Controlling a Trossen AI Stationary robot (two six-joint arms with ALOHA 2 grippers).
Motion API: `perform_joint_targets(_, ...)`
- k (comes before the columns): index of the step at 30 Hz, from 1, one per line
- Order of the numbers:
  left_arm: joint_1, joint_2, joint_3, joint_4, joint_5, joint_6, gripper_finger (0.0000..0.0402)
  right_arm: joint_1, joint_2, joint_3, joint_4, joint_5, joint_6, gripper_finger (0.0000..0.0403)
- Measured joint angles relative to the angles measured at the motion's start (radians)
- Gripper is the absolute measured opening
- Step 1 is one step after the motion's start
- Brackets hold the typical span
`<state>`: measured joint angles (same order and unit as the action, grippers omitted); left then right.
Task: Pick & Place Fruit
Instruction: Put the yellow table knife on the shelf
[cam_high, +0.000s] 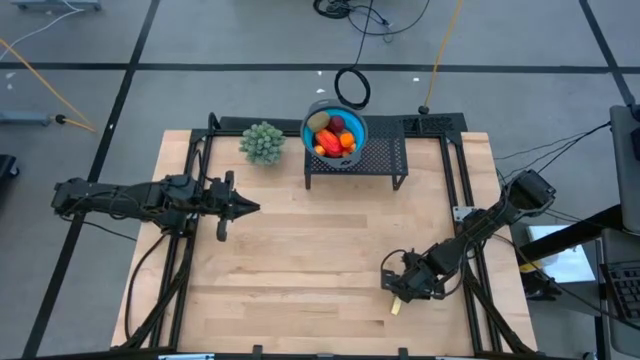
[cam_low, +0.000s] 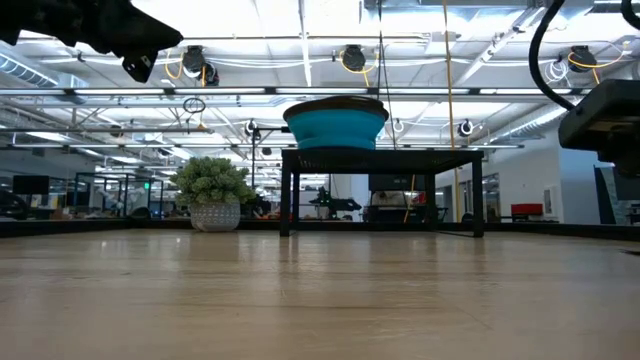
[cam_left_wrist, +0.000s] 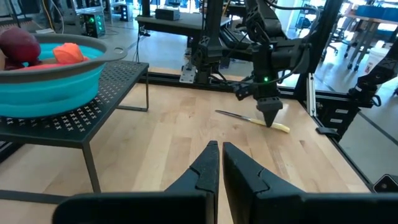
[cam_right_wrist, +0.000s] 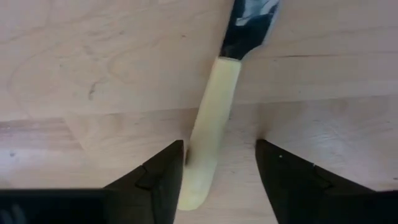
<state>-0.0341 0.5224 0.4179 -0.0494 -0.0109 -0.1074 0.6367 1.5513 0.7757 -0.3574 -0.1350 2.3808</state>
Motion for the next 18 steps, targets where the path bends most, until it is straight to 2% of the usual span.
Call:
perform_joint_targets(7, 0.000, 0.000, 0.000, 0.000, 0.000, 0.000, 0.0019, -0.023, 0.055, 0.000, -0.023, -0.029, 0.015, 0.0132)
perform_joint_targets(18, 0.000, 0.000, 0.000, 0.000, 0.000, 0.000, 0.0019, -0.024, 0.049, -0.001, -0.012, -0.030, 0.008, 0.0064)
